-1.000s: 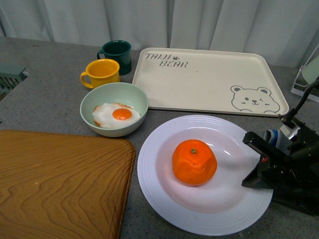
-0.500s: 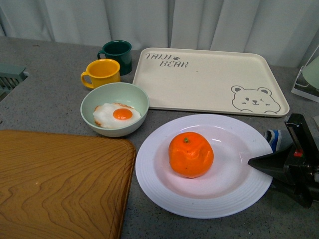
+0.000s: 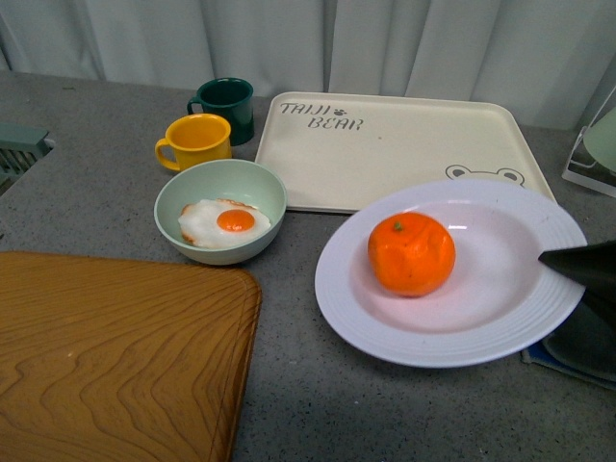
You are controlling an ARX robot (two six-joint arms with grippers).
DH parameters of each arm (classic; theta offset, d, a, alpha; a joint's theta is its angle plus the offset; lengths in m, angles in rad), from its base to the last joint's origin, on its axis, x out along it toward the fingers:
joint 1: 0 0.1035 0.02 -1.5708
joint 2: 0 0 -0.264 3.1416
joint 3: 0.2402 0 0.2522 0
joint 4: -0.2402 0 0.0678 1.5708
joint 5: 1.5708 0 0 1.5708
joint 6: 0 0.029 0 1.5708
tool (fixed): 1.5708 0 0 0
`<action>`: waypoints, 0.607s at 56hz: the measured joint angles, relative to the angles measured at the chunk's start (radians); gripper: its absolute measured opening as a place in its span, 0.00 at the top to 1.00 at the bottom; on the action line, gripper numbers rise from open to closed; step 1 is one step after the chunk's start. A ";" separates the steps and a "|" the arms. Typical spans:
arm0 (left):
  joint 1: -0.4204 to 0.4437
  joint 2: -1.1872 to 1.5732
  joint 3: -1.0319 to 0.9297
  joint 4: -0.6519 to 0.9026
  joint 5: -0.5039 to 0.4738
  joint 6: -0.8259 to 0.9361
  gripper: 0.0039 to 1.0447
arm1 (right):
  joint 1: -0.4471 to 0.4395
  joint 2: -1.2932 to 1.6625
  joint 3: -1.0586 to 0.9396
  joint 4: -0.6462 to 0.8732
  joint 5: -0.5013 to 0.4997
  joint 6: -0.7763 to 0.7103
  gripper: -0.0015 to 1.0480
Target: Place orange and plate with both arms
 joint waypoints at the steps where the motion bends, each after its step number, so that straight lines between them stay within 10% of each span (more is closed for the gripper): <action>1: 0.000 0.000 0.000 0.000 0.000 0.000 0.06 | -0.004 -0.008 0.000 0.011 -0.010 0.004 0.99; 34: 0.000 0.000 0.000 0.000 0.000 0.000 0.06 | 0.030 0.357 0.558 -0.045 -0.019 0.091 0.99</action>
